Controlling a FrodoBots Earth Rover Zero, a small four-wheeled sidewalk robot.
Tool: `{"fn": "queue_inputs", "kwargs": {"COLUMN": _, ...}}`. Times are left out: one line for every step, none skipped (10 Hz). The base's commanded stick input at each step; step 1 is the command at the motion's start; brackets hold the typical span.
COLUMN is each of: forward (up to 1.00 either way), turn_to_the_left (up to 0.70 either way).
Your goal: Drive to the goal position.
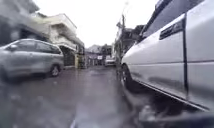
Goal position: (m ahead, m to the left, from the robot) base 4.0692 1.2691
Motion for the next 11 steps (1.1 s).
{"fn": "queue_inputs", "kwargs": {"forward": 1.00, "turn_to_the_left": 0.00}}
{"fn": "queue_inputs", "kwargs": {"forward": 1.00, "turn_to_the_left": 0.00}}
{"fn": "queue_inputs", "kwargs": {"forward": 1.00, "turn_to_the_left": 0.00}}
{"fn": "queue_inputs", "kwargs": {"forward": 1.00, "turn_to_the_left": 0.00}}
{"fn": "queue_inputs", "kwargs": {"forward": 1.00, "turn_to_the_left": 0.00}}
{"fn": "queue_inputs", "kwargs": {"forward": 1.00, "turn_to_the_left": 0.00}}
{"fn": "queue_inputs", "kwargs": {"forward": 1.00, "turn_to_the_left": 0.00}}
{"fn": "queue_inputs", "kwargs": {"forward": 1.00, "turn_to_the_left": 0.00}}
{"fn": "queue_inputs", "kwargs": {"forward": 1.00, "turn_to_the_left": 0.00}}
{"fn": "queue_inputs", "kwargs": {"forward": 1.00, "turn_to_the_left": 0.00}}
{"fn": "queue_inputs", "kwargs": {"forward": 1.00, "turn_to_the_left": 0.00}}
